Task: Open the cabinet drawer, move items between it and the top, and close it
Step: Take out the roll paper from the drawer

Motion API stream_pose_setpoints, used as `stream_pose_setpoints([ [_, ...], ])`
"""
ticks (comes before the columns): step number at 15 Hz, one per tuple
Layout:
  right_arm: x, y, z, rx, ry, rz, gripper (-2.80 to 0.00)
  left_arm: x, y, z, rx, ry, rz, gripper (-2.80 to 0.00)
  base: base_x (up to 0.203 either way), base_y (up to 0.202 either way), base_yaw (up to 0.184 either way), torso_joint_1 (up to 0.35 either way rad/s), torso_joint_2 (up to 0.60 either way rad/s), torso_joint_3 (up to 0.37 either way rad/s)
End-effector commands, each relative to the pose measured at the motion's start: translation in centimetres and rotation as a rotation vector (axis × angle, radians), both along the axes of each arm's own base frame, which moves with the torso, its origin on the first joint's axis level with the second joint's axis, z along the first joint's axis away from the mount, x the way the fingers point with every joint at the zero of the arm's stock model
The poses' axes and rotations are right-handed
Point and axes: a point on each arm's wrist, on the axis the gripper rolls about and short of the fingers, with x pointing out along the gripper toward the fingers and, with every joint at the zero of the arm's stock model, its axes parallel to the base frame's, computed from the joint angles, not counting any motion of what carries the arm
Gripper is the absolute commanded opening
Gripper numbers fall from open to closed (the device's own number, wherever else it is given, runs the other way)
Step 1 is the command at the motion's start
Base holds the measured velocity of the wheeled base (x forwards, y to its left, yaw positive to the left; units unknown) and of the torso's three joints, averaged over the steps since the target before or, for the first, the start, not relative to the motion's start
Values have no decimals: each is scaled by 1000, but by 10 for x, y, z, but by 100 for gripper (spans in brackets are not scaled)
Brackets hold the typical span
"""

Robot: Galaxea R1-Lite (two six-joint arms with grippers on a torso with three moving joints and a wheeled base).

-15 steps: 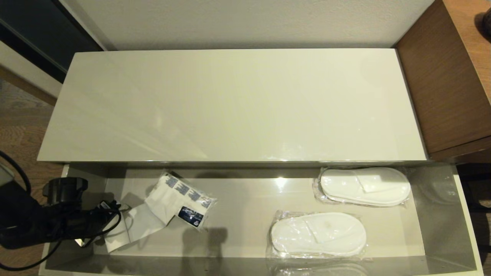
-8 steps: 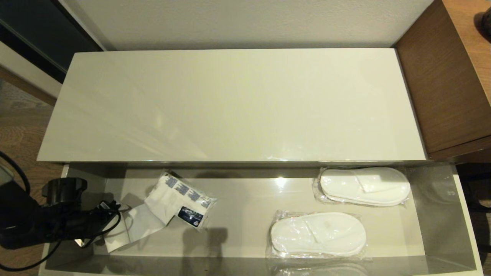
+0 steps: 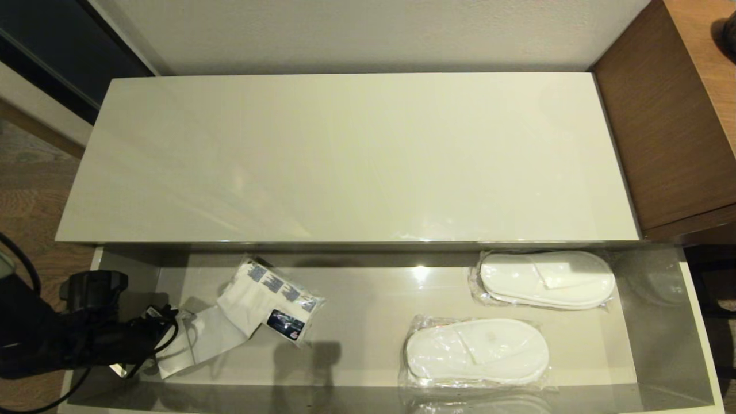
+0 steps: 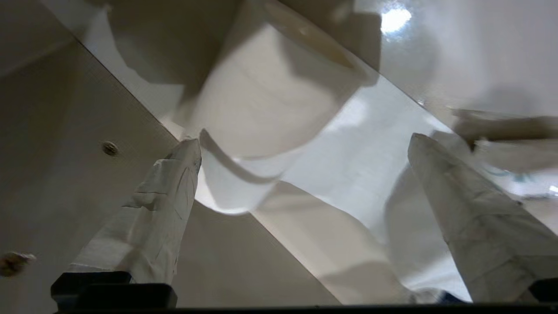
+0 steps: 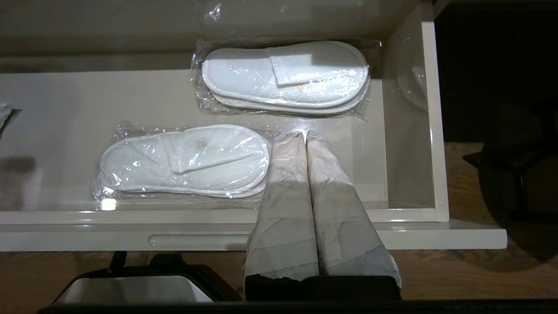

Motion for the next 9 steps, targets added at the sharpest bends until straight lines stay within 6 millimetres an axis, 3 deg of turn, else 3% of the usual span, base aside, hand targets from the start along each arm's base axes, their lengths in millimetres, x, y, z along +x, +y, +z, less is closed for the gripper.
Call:
stream_pose_setpoints([
  [1, 0, 0, 0, 0, 3, 0, -280, -1, -1, 3, -9, -12, -1, 0, 0, 0, 0, 0, 0, 0],
  [8, 0, 0, 0, -1, 2, 0, -280, 1, -2, -1, -57, 9, 15, 0, 0, 0, 0, 0, 0, 0],
  [9, 0, 0, 0, -1, 1, 0, -280, 1, -10, -1, -47, 11, -18, 0, 0, 0, 0, 0, 0, 0],
])
